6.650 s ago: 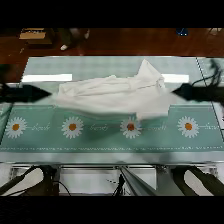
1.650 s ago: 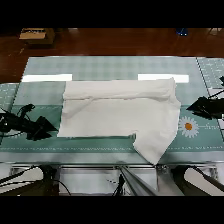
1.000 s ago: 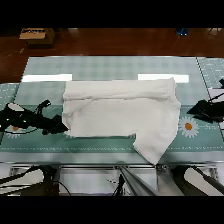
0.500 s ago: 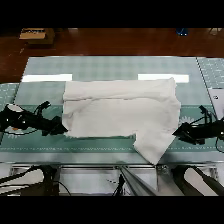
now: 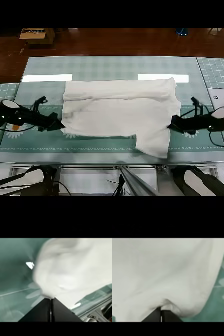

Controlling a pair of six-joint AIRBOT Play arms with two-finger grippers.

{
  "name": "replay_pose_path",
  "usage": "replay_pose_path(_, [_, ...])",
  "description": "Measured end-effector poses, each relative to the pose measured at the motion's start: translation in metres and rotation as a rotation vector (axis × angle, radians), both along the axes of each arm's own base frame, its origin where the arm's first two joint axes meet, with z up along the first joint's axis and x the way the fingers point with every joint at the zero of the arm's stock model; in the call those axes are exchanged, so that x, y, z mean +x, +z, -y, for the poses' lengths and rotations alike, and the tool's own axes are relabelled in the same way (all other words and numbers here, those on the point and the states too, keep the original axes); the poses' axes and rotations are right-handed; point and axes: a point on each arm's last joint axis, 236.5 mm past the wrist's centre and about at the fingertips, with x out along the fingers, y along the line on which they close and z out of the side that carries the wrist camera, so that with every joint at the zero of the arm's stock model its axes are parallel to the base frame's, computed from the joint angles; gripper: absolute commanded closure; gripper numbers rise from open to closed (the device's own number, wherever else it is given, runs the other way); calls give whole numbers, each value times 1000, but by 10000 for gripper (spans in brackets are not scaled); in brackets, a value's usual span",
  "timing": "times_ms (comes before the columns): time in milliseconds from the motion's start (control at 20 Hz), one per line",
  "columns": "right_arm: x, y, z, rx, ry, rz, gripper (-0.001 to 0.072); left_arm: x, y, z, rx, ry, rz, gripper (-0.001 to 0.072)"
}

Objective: Fold the shirts.

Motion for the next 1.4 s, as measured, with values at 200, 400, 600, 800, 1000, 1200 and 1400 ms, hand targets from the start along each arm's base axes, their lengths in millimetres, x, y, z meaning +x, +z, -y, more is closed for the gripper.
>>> replay_pose_path(200, [99,88,13,-26,-73,333,682,73,69,-2,-32,36,242,690])
replay_pose_path(400, [180,141,24,-38,-173,550,681,146,131,1,-51,114,475,690])
replay_pose_path(600, [232,118,27,-40,-223,561,681,192,131,15,-86,136,502,690])
replay_pose_path(800, [258,82,37,-57,-277,538,681,217,89,12,-106,175,416,690])
replay_pose_path(1000, [271,61,47,-80,-315,534,680,221,50,2,-108,215,319,649])
replay_pose_path(1200, [274,46,49,-90,-323,520,388,222,33,-4,-101,232,283,259])
replay_pose_path(1400, [268,53,58,-133,-260,529,328,222,35,-12,-110,232,280,219])
